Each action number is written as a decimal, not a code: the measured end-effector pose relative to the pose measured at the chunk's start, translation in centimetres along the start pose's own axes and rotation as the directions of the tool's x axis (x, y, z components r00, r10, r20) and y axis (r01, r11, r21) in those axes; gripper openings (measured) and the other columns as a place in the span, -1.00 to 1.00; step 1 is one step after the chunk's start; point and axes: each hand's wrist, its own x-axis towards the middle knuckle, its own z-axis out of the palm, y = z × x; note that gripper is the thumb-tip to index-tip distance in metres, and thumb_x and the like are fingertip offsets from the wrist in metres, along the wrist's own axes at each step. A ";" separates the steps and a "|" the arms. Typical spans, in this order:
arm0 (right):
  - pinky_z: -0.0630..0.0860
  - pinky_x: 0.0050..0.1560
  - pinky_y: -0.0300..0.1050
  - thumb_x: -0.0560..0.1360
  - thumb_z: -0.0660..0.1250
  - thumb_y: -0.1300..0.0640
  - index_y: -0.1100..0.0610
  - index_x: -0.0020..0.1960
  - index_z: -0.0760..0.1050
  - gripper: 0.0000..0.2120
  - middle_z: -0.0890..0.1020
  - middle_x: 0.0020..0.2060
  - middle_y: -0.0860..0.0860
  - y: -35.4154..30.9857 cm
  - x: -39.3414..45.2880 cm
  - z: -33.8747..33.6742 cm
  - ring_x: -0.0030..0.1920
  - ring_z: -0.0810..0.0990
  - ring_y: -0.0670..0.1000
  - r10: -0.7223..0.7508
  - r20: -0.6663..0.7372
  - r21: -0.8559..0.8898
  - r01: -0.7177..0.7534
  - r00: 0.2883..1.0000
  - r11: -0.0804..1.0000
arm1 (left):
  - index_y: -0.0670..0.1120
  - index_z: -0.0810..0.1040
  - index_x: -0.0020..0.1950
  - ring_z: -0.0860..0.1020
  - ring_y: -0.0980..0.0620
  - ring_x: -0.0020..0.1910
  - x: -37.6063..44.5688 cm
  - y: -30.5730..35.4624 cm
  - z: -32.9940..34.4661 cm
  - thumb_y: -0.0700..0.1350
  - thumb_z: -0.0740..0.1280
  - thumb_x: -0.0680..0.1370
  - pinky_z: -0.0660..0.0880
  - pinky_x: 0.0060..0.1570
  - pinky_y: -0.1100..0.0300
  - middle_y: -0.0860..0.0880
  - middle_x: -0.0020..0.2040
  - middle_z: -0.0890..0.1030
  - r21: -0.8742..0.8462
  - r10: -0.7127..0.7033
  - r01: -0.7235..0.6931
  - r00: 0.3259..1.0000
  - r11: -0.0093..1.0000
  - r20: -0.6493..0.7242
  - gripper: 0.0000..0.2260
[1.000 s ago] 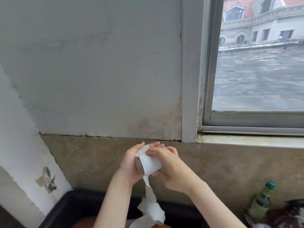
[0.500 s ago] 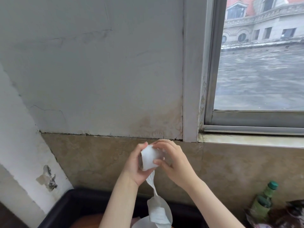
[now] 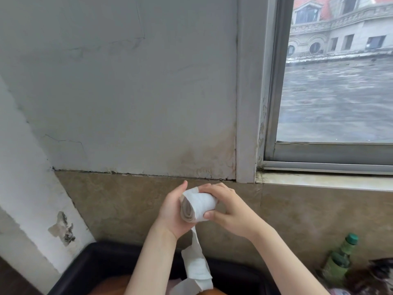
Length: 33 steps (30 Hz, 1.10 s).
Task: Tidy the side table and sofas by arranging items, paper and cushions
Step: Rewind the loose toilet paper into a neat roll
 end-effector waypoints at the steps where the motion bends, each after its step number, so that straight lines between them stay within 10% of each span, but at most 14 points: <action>1: 0.22 0.25 -0.10 0.38 0.30 -0.12 -0.07 0.26 0.42 -0.54 0.39 0.07 -0.28 -0.3 -0.1 -0.3 0.17 0.34 -0.10 0.067 0.051 0.014 -0.068 0.996 0.998 | -0.29 0.51 0.21 0.59 -0.23 -0.01 0.1 0.1 -0.1 0.10 0.09 0.60 0.50 -0.04 -0.03 -0.30 0.06 0.60 0.051 0.001 0.000 1.000 0.999 -0.015 -0.51; 4: 0.22 0.17 -0.12 0.52 0.26 -0.06 -0.09 0.29 0.39 -0.66 0.33 -0.03 -0.21 -0.4 -0.2 -0.7 0.16 0.29 0.00 0.195 0.099 0.021 -0.198 0.976 0.980 | -0.25 0.59 0.12 0.58 -0.16 -0.05 0.0 0.1 0.4 0.08 0.22 0.50 0.48 -0.06 0.02 -0.25 0.00 0.62 0.183 0.013 -0.012 1.000 0.983 -0.007 -0.56; 9: 0.23 0.18 -0.15 0.42 0.13 -0.23 -0.10 0.15 0.38 -0.62 0.38 -0.01 -0.34 -1.0 -0.3 1.0 0.09 0.32 -0.33 0.107 -0.271 -0.073 -0.131 0.957 0.989 | -0.18 0.60 -0.03 0.59 -0.03 -0.26 0.3 -0.7 1.0 0.04 0.35 0.43 0.51 -0.27 0.14 -0.15 -0.14 0.62 0.218 0.185 -0.144 0.966 0.965 -0.180 -0.70; 14: 0.42 0.10 -0.26 0.29 0.45 -0.16 -0.08 0.23 0.39 -0.44 0.49 0.09 -0.22 -1.5 -0.2 2.9 0.10 0.46 -0.24 0.247 -0.273 0.184 -0.201 0.930 0.962 | -0.16 0.60 -0.07 0.60 -0.08 -0.21 1.0 -1.6 1.5 -0.02 0.35 0.52 0.56 -0.21 0.09 -0.13 -0.16 0.64 0.295 0.401 -0.312 0.857 0.903 -0.323 -0.80; 21: 0.48 -0.10 -0.38 0.38 0.47 0.22 -0.16 0.02 0.45 -0.62 0.58 -0.04 -0.19 -1.3 0.4 1.6 0.00 0.56 -0.19 0.317 -0.305 0.398 -0.182 0.898 0.899 | -0.19 0.51 0.24 0.62 -0.04 -0.16 -0.4 -1.1 -0.1 -0.01 0.57 0.29 0.58 -0.22 0.19 -0.18 -0.06 0.64 0.220 0.398 -0.402 0.915 0.889 0.062 -0.41; 27: 0.55 0.07 -0.08 0.33 0.43 0.04 0.07 0.23 0.51 -0.52 0.64 0.06 0.05 -0.8 0.6 1.3 0.09 0.61 0.01 0.291 -0.179 0.577 -0.140 0.940 0.805 | -0.17 0.56 0.12 0.65 -0.04 -0.21 0.0 -1.1 -0.3 0.12 0.68 -0.10 0.60 -0.27 0.15 -0.17 -0.13 0.67 0.173 0.481 -0.472 0.876 0.864 -0.014 -0.14; 33: 0.51 -0.05 -0.27 0.44 0.37 0.22 0.05 0.25 0.46 -0.61 0.65 0.05 0.03 -0.5 0.4 1.5 0.03 0.62 -0.12 0.304 -0.151 0.725 -0.103 0.941 0.681 | -0.20 0.52 0.17 0.64 -0.06 -0.12 0.6 -1.5 -0.5 0.21 0.65 -0.08 0.61 -0.15 0.15 -0.17 -0.07 0.67 0.209 0.516 -0.501 0.857 0.840 -0.017 -0.07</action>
